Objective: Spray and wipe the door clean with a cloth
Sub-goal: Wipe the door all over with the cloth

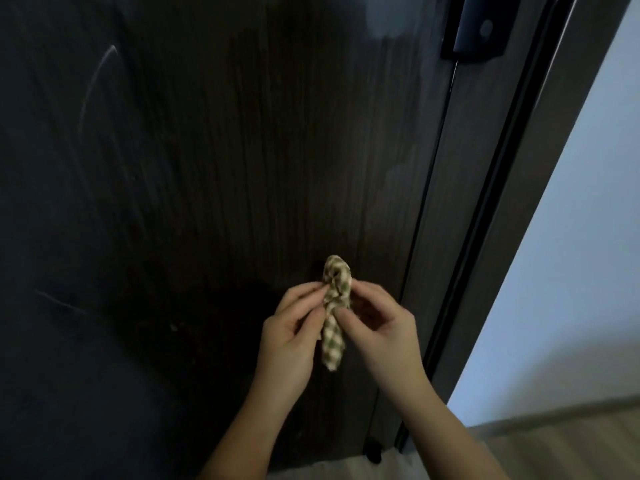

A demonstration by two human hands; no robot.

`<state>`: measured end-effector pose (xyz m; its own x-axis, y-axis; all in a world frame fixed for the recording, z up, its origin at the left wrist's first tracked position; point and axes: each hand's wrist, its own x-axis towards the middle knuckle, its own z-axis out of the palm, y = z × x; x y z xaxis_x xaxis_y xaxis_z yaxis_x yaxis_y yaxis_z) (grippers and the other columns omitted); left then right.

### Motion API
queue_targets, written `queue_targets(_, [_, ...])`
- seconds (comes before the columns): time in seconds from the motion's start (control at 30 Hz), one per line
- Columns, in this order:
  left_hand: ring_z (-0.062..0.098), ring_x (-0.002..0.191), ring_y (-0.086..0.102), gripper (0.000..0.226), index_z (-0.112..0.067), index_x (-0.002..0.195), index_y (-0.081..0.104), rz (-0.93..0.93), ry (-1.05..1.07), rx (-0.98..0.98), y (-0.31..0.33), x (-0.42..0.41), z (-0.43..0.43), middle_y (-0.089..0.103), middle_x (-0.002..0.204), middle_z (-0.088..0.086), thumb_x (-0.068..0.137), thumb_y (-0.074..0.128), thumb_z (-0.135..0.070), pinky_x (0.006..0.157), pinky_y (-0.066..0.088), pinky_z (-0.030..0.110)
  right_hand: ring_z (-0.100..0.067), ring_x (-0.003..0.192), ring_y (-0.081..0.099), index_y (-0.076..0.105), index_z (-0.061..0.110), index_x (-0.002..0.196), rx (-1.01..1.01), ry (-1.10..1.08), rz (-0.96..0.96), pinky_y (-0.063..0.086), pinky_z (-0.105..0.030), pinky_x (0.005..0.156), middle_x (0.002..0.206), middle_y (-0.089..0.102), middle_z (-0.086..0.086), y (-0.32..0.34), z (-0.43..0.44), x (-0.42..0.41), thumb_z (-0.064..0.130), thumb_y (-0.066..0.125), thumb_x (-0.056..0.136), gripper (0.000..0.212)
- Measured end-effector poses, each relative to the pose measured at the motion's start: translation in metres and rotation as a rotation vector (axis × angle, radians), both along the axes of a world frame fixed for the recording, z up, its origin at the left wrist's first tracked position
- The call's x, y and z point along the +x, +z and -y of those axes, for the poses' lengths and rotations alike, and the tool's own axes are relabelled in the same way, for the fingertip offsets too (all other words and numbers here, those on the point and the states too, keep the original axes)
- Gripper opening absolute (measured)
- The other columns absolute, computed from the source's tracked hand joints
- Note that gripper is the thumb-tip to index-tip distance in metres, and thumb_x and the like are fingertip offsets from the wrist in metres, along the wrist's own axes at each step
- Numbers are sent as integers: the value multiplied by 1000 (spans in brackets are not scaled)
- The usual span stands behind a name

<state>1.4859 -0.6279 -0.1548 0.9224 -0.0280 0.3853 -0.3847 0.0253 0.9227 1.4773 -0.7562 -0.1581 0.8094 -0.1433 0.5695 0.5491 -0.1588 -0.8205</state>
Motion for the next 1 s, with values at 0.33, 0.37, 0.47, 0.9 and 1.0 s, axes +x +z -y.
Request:
queue_targets(0.33, [18,147,6,74,-34,150,20,-31,677,821,-25,-2,-41,-3,161,-3,88,59,-20,117,12,50,1,94,48,67,12,118,-171,-737,175,40,-3,81,104,49,2,-12,20,39,-8,67,79,44])
queue_targets(0.37, [18,146,10,75,-33,150,19,-40,674,850,-25,-1,-42,-4,161,-2,89,59,-21,116,14,51,3,95,46,69,10,114,-198,-718,185,39,-3,83,105,48,3,-17,8,43,-10,67,77,42])
queue_targets(0.47, [19,145,14,74,-32,150,22,-24,688,920,-26,-2,-46,-3,161,1,87,59,-19,114,17,53,-1,99,49,70,8,110,-378,-528,213,40,-7,90,108,50,3,-42,-25,46,-9,68,76,38])
queue_targets(0.9, [8,144,10,64,-35,147,30,31,664,904,-22,0,-80,3,160,-4,92,52,-12,112,17,49,-6,101,52,70,10,110,-546,-394,286,47,-17,87,109,52,1,-52,-39,49,-5,67,77,36])
queue_targets(1.0, [9,145,9,65,-33,148,30,45,650,895,-27,1,-83,2,161,-4,90,53,-12,111,18,50,6,96,46,72,8,107,-254,-626,278,38,-5,87,105,49,2,-30,-26,56,-10,65,76,36])
